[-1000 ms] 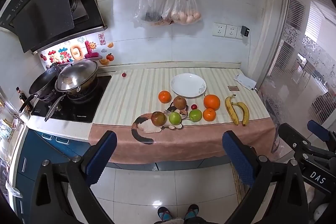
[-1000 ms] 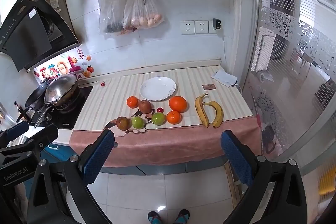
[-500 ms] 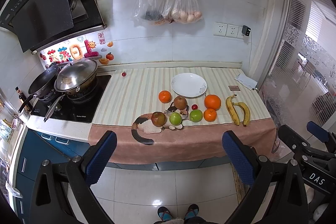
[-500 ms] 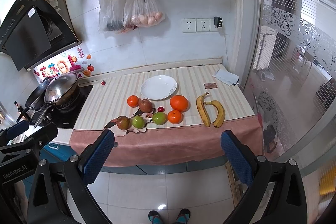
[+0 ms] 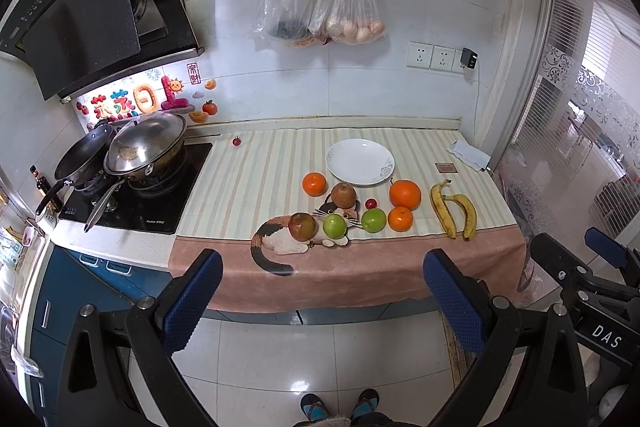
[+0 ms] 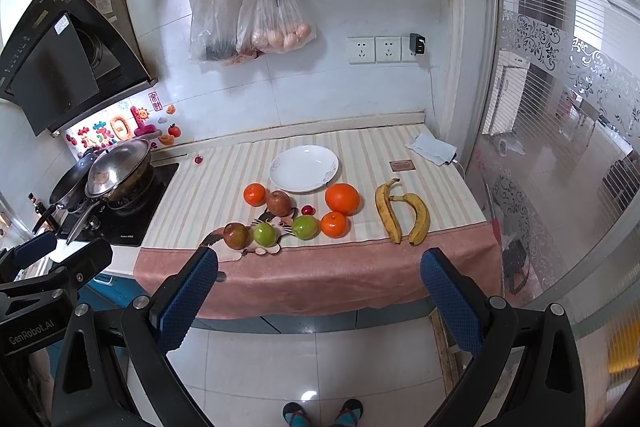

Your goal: Organize fruits

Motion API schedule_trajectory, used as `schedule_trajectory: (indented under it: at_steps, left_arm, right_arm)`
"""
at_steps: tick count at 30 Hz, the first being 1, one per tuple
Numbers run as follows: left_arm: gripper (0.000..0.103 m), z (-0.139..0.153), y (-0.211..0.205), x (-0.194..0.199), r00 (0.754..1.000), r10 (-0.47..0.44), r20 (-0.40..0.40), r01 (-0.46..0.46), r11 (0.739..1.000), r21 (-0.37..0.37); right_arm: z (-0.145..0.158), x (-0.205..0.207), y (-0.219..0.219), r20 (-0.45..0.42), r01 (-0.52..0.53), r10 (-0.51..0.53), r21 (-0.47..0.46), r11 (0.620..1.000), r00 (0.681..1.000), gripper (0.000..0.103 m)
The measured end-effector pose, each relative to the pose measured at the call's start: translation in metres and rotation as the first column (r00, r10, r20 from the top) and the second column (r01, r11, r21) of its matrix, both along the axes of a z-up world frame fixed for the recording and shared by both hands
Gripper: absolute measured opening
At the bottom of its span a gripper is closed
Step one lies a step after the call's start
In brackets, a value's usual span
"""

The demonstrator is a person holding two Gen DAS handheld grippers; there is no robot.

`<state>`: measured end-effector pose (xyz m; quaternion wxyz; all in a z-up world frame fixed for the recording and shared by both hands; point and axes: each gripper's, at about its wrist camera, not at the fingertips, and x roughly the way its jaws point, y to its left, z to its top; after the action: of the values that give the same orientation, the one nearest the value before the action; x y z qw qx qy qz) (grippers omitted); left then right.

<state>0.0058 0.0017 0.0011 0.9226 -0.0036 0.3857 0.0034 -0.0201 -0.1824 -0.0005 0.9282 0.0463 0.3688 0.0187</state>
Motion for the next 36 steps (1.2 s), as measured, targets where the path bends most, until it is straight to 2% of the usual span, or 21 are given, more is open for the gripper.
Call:
schedule_trajectory:
  at_steps: [13, 36]
  left_arm:
    - [0.103, -0.005, 0.005, 0.012, 1.000, -0.001, 0.004, 0.001, 1.000, -0.004]
    - [0.103, -0.003, 0.005, 0.011, 1.000, 0.000, 0.008, 0.000, 1.000, -0.006]
  right_arm:
    - [0.006, 0.000, -0.001, 0.005, -0.001, 0.001, 0.003, 1.000, 1.000, 0.103]
    - [0.016, -0.003, 0.002, 0.011, -0.001, 0.001, 0.010, 1.000, 1.000, 0.103]
